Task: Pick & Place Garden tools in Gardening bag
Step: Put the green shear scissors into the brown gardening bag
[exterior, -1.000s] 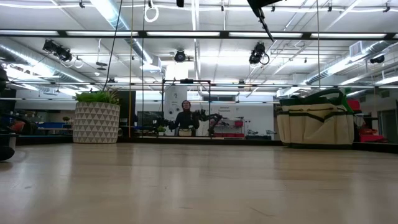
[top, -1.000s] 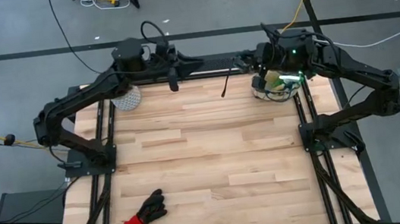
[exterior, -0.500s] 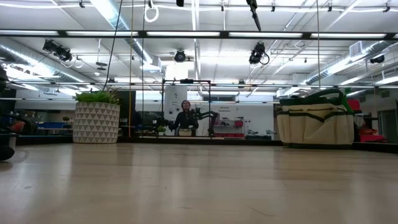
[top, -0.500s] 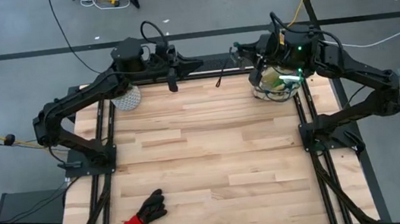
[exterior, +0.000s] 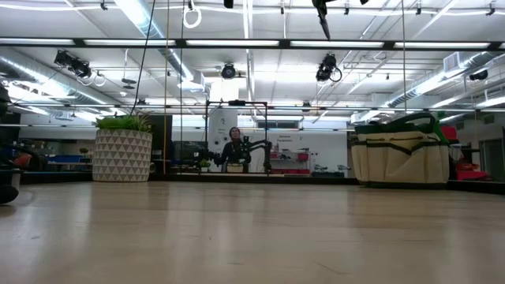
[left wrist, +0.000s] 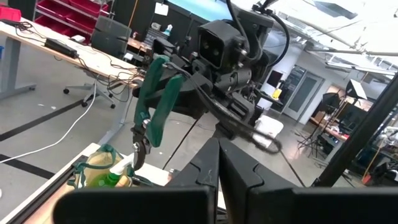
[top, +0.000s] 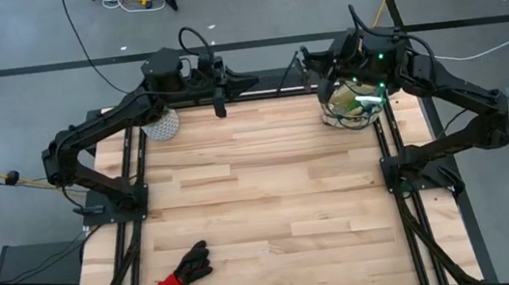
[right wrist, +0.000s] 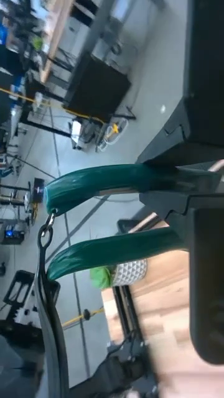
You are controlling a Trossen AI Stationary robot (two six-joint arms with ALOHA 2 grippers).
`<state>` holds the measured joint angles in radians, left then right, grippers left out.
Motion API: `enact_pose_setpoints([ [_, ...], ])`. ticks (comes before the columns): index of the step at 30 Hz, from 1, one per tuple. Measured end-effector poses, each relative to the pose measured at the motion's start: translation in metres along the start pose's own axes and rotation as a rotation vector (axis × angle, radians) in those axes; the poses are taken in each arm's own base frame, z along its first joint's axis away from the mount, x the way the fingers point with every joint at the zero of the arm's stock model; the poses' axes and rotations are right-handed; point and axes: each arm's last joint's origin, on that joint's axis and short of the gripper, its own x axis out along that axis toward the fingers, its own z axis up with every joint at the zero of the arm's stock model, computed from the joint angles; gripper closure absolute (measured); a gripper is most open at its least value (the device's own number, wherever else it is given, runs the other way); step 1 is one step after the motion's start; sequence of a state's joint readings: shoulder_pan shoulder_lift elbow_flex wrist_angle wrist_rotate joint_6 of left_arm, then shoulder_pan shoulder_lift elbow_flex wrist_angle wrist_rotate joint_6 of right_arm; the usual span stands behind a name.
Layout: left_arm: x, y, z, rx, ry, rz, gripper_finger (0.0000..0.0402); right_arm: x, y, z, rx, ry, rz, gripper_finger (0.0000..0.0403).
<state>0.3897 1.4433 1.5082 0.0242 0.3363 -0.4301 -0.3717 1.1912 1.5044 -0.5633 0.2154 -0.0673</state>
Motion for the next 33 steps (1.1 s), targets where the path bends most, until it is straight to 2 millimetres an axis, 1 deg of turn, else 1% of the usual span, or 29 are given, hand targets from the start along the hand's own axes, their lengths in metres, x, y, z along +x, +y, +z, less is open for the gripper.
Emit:
enact_pose_setpoints([
  [7, 0.000, 0.000, 0.000, -0.002, 0.000, 0.000, 0.0397, 0.001, -0.007, -0.002, 0.121, 0.015, -0.002, 0.0365],
  [15, 0.000, 0.000, 0.000, -0.003, 0.002, 0.000, 0.0386, 0.001, -0.008, -0.005, 0.113, 0.052, -0.008, 0.0365],
  [22, 0.000, 0.000, 0.000, -0.004, 0.003, 0.001, 0.0396, 0.002, -0.012, -0.010, 0.162, 0.093, -0.035, 0.0365],
  [26, 0.000, 0.000, -0.001, -0.005, 0.005, 0.002, 0.0394, 0.002, -0.013, -0.010, 0.156, 0.096, -0.037, 0.0365],
  [29, 0.000, 0.000, -0.001, -0.007, 0.008, 0.003, 0.0387, 0.001, -0.013, -0.011, 0.120, 0.110, -0.037, 0.0364],
  [33, -0.006, -0.003, 0.001, -0.003, 0.014, 0.014, 0.0388, -0.006, -0.014, -0.010, 0.082, 0.100, -0.036, 0.0364],
])
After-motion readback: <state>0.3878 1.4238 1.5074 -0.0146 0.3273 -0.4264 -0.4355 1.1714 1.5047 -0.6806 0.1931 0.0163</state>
